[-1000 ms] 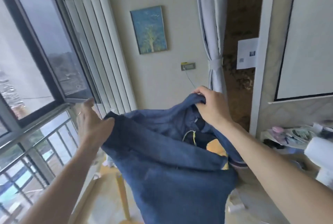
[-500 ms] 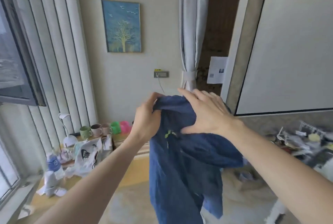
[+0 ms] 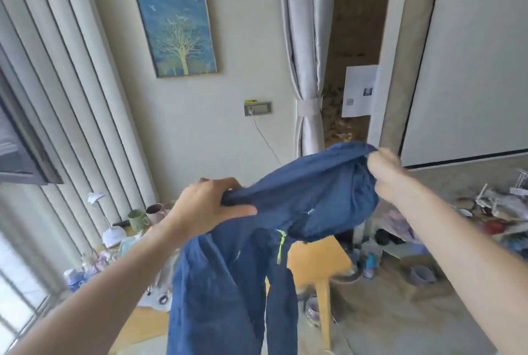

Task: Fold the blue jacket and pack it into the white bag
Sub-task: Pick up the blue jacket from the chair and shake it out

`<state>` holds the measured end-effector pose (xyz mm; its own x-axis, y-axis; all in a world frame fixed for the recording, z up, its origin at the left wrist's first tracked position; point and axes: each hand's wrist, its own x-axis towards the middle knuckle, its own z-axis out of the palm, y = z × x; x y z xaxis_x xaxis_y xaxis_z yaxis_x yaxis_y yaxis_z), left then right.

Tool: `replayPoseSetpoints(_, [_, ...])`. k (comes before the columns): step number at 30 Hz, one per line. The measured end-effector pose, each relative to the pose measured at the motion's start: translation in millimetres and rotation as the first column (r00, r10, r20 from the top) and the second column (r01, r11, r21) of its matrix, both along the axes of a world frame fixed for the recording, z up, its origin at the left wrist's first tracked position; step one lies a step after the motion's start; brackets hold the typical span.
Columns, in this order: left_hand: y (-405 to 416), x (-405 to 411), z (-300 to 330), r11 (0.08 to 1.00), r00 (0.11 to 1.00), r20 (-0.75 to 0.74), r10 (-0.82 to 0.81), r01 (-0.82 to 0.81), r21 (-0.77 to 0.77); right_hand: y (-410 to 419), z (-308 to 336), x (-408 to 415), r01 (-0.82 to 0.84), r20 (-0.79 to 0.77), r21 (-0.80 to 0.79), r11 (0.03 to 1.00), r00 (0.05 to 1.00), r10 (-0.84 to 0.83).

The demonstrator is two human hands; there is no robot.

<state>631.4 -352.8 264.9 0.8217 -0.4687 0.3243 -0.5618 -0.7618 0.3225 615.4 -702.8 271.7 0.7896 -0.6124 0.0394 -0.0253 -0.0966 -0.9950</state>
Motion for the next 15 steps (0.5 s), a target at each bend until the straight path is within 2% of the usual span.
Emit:
replayPoseSetpoints(3, [-5.2, 28.8, -13.0, 0.956, 0.994, -0.058, 0.097, -0.077, 0.282, -13.3, 37.2, 47.8, -0.017, 0.059, 0.002, 1.000, 0.998, 0.017])
replayPoseSetpoints(5, [1.0, 50.6, -20.6, 0.927, 0.979, -0.099, 0.181, -0.136, 0.350, -21.2, 58.2, 72.5, -0.060, 0.036, -0.048, 0.997, 0.997, 0.062])
replayPoseSetpoints(8, [22.7, 77.2, -23.6, 0.921, 0.942, -0.173, 0.289, -0.225, 0.317, -34.7, 82.0, 110.1, -0.111, 0.045, -0.001, 0.994, 0.993, 0.111])
replayPoseSetpoints(11, [48.3, 95.9, -25.7, 0.943, 0.895, -0.328, 0.302, -0.228, 0.244, -52.0, 111.8, 164.8, -0.133, 0.166, 0.091, 0.987, 0.979, 0.116])
replayPoseSetpoints(15, [80.8, 137.6, -22.7, 0.940, 0.858, -0.387, 0.337, -0.327, 0.095, -87.8, 135.1, 300.2, -0.213, 0.210, 0.072, 0.974, 0.958, 0.194])
